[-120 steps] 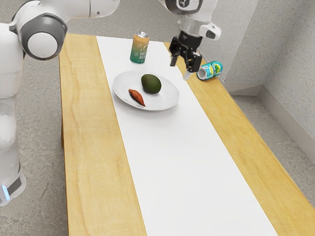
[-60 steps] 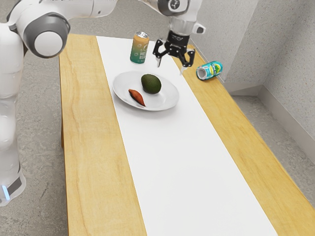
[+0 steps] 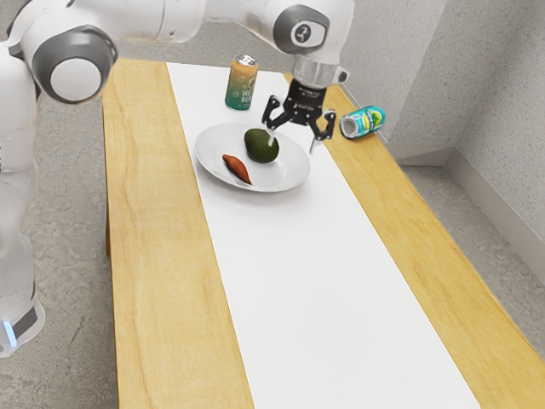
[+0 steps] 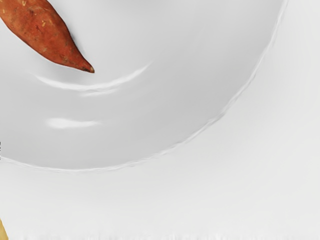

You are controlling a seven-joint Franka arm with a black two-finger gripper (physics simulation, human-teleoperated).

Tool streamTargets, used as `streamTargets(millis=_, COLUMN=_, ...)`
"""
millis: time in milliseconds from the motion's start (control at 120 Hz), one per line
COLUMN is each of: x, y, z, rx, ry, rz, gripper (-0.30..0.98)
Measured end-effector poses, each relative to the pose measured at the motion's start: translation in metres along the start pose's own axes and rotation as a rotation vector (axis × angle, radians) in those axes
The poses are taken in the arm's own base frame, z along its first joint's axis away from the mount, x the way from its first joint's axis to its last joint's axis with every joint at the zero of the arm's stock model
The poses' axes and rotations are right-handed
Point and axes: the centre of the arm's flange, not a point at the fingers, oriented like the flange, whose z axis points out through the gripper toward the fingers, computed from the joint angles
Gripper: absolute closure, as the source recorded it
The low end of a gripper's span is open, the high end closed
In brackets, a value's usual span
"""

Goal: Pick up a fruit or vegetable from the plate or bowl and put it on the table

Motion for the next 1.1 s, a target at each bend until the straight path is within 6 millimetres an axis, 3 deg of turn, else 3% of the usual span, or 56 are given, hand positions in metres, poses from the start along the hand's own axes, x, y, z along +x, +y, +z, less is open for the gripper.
streamTargets(millis=100, x=-0.012, y=-0.014, z=-0.007, rx=-0.018, ry=0.011, rz=-0.022, gripper=0.0)
streamTargets(millis=283, x=-0.013, y=-0.012, z=-0.009, rx=-0.032, ry=0.027, rz=-0.08, gripper=0.0)
streamTargets(millis=375, x=-0.022, y=-0.039, z=0.002, rx=-0.025, ry=-0.005, rz=-0.098, gripper=0.0)
streamTargets(millis=483, x=0.015, y=-0.103, z=0.037, rx=-0.008, ry=-0.064, rz=-0.222, gripper=0.0)
streamTargets(millis=625, x=0.054, y=-0.143, z=0.077, rx=-0.012, ry=-0.083, rz=-0.355, gripper=0.0)
streamTargets(millis=758, x=0.083, y=-0.153, z=0.088, rx=-0.041, ry=-0.064, rz=-0.434, gripper=0.0)
streamTargets(millis=1100, x=0.119, y=-0.143, z=0.105, rx=-0.101, ry=-0.02, rz=-0.509, gripper=0.0)
